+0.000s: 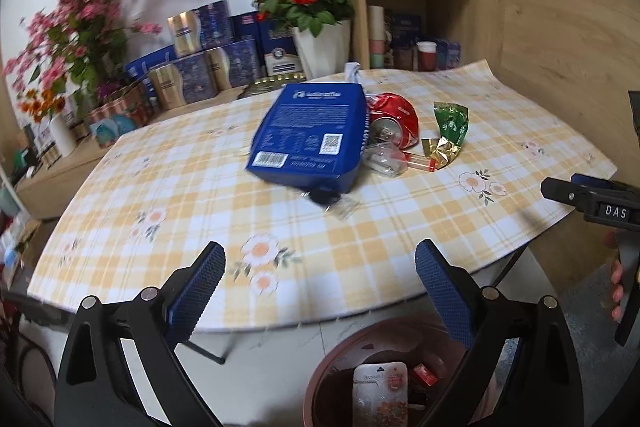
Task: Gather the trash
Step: 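Grasp the blue coffee box with the left gripper, then lift the blue coffee box away from the table with the left gripper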
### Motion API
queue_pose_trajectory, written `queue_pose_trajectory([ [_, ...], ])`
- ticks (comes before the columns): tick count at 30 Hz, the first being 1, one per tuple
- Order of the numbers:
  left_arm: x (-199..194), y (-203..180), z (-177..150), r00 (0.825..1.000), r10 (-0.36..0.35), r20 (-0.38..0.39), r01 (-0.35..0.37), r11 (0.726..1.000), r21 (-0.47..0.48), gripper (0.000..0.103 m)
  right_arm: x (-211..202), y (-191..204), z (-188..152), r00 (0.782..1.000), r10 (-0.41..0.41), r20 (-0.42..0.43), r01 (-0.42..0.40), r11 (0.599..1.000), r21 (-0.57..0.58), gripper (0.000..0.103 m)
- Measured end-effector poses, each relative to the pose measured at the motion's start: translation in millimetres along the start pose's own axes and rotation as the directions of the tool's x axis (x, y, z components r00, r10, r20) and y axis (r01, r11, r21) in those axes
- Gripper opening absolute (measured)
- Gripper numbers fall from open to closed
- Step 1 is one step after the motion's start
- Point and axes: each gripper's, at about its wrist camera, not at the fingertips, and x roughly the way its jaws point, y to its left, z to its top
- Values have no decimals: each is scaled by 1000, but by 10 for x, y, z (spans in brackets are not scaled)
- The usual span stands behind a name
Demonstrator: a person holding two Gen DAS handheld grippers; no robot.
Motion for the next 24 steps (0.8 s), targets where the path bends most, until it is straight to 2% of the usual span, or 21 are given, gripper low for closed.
queue_pose_trajectory([
  [2,168,-59,103,1000,5,-22,-4,1000,27,94,96,-46,54,1000,7,-1,-7,1000,9,97],
  [5,541,-149,307,996,7,-93,-4,999,32,94,206,-62,113,1000,11,-3,-11,1000,16,97],
  [7,709,-205,403,996,26,-89,-22,999,46,94,254,-60,136,1000,28,-10,-28,999,25,97],
  [10,1064,-338,519,988,104,-113,-88,987,135,94,318,-6,158,999,48,-16,-48,999,6,97],
  [13,1420,-403,580,973,177,-151,-143,967,209,94,371,32,158,999,42,-12,-42,999,-4,97],
  [19,1755,-531,673,950,297,-98,-241,895,375,94,394,47,133,999,53,-13,-53,999,-12,97],
  [20,1805,-575,684,944,319,-88,-255,871,421,94,401,43,126,999,49,-15,-49,999,-14,97],
  [22,1848,-641,691,938,338,-71,-263,832,489,94,409,32,120,999,41,-18,-41,999,-12,97],
  [23,1864,-657,701,938,341,-64,-264,819,509,94,411,25,118,999,40,-20,-40,999,-9,97],
  [24,1878,-650,718,939,340,-56,-263,811,522,89,408,19,118,999,41,-20,-41,999,-6,97],
])
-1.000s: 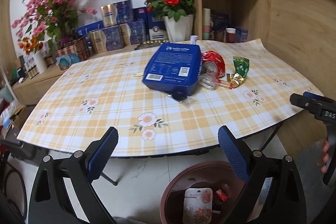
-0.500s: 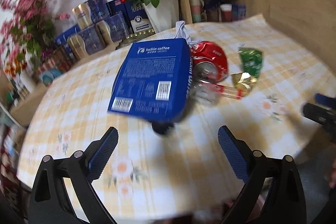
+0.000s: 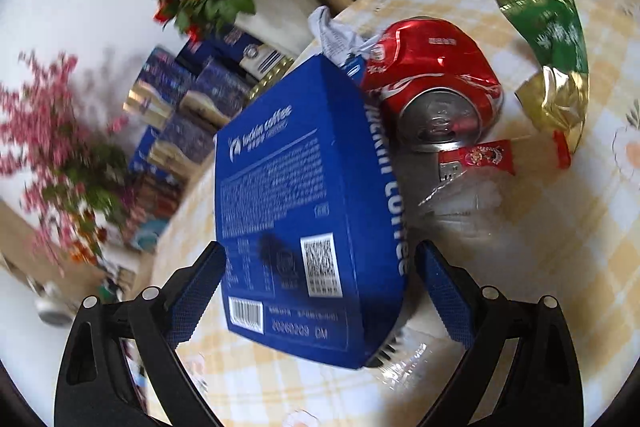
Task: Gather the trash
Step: 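Lift the blue coffee box away from the table with the left gripper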
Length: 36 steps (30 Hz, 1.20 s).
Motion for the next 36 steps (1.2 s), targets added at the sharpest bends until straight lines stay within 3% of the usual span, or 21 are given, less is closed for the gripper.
queue_pose_trajectory([
  [1,8,13,11,1000,-12,-1,12,1000,-4,82,-7,0,-3,1000,1,1,-1,1000,1,97],
  [2,31,71,17,998,-63,-20,63,998,-26,63,-14,4,-3,1000,2,2,-2,1000,1,97],
  [3,40,110,16,996,-78,-31,77,996,-46,55,-27,14,-1,1000,3,5,-3,1000,-1,97],
  [6,-93,310,3,993,-120,-2,119,987,-106,40,-72,50,3,1000,12,14,-12,1000,-10,97],
  [8,-199,536,-3,979,-205,20,205,962,-183,37,-94,77,6,1000,18,16,-18,1000,-18,97],
  [10,-277,842,-48,957,-288,40,287,912,-292,33,-113,108,6,1000,22,18,-22,1000,-22,97],
  [13,-284,1341,-208,918,-391,62,374,805,-460,27,-147,169,12,999,36,21,-36,999,-28,97],
  [14,-257,1540,-314,895,-441,71,407,739,-537,26,-158,194,13,999,39,22,-39,999,-34,97],
  [17,-215,1868,-595,835,-540,103,460,584,-669,26,-179,245,10,999,48,22,-47,998,-44,97],
  [18,-244,1903,-667,830,-549,104,461,568,-682,25,-174,254,9,999,51,19,-50,998,-43,97],
  [21,-287,1981,-850,825,-559,86,451,559,-696,24,-149,275,-1,998,56,8,-56,998,-36,97],
  [25,-308,2035,-1030,831,-552,71,424,544,-725,24,-118,293,-10,998,61,-5,-61,997,-40,97],
  [26,-293,2023,-1037,840,-538,65,415,561,-717,26,-111,295,-12,998,60,-8,-61,997,-42,97],
  [28,-227,1935,-1029,842,-537,50,415,585,-697,30,-78,301,0,998,55,-15,-55,997,-53,97],
  [30,-139,1875,-1012,832,-549,72,438,573,-693,35,-41,298,43,999,47,-20,-48,996,-68,97],
  [34,63,1813,-964,817,-567,104,461,535,-708,35,58,261,230,999,44,-10,-45,996,-78,97],
  [36,104,1791,-939,822,-558,113,464,540,-702,32,131,250,357,999,41,7,-40,996,-80,97],
])
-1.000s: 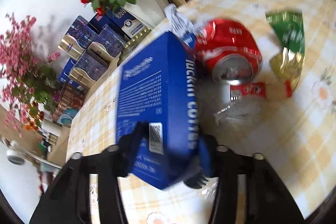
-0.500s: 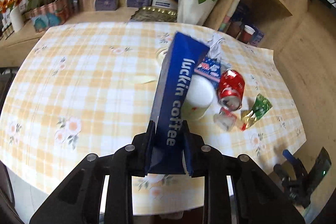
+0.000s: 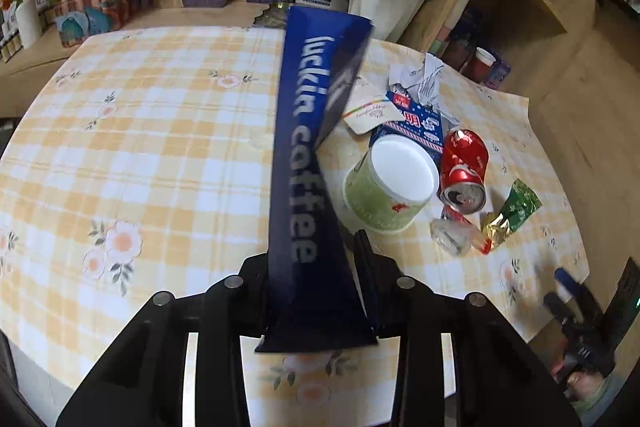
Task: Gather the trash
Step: 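Lift the blue coffee box away from the table with the left gripper, then carry the coffee box toward the bin with the left gripper while the right gripper grasps the green-gold wrapper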
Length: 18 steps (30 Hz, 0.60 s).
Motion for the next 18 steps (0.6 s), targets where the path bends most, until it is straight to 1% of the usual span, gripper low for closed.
queue_pose_trajectory([
  [2,19,-4,20,1000,8,16,-8,1000,13,31,105,-26,126,1000,-7,12,7,1000,0,97],
  [4,19,18,39,1000,-3,26,3,1000,0,30,286,-58,264,1000,-10,11,9,1000,5,96],
  [5,18,38,46,999,-9,32,9,1000,-9,30,392,-60,324,1000,-17,2,17,1000,-4,95],
  [7,-29,75,49,998,-30,52,31,999,-25,29,595,-34,413,999,-35,-27,33,999,-39,85],
  [9,-93,72,46,997,-39,73,41,999,-21,28,743,-42,478,998,-37,-44,35,999,-26,82],
  [11,-169,57,51,995,-41,92,42,999,-6,28,851,-93,526,998,-35,-58,36,999,26,73],
  [12,-202,47,51,994,-42,98,42,999,2,28,894,-121,541,997,-34,-73,38,998,53,59],
  [13,-224,39,49,994,-45,99,45,999,8,28,924,-144,547,996,-33,-89,39,997,73,38],
  [14,-245,30,46,994,-50,99,49,999,15,28,916,-157,549,995,-30,-95,39,995,97,34],
  [18,-306,13,14,994,-51,94,48,998,38,27,674,-141,527,999,-37,-19,39,992,118,28],
])
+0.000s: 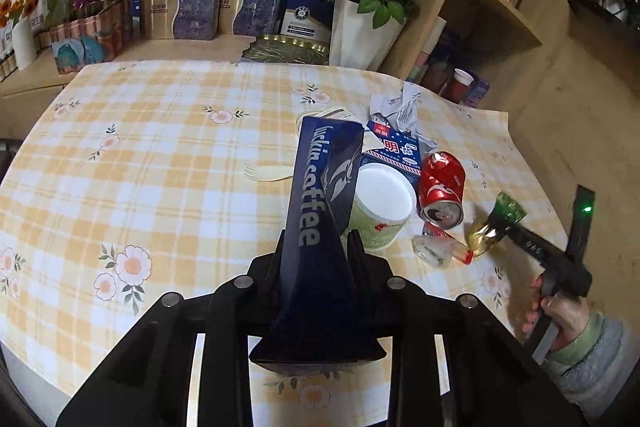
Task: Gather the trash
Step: 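Carry the coffee box toward the bin with the left gripper while the right gripper grasps the green-gold wrapper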
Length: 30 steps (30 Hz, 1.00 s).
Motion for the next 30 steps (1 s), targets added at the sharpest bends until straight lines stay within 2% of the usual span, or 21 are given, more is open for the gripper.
queue_pose_trajectory([
  [5,-130,-45,-39,1000,2,5,-2,1000,16,27,-369,46,-32,996,-8,93,10,1000,-18,28],
  [10,-305,-155,-84,1000,-1,9,1,999,48,26,-700,127,-105,989,25,143,-18,998,-53,28],
  [19,-656,-467,-315,998,-55,-29,58,992,113,26,-1159,189,-336,983,96,155,-91,995,-36,28],
  [24,-916,-714,-587,991,-116,-66,126,977,170,26,-1397,180,-521,982,119,147,-117,993,-19,28],
  [27,-1032,-799,-767,982,-161,-94,175,970,167,26,-1543,201,-651,981,136,141,-137,991,-8,28],
  [30,-1138,-862,-958,979,-173,-108,190,966,173,26,-1661,239,-796,979,148,141,-147,989,-20,28],
])
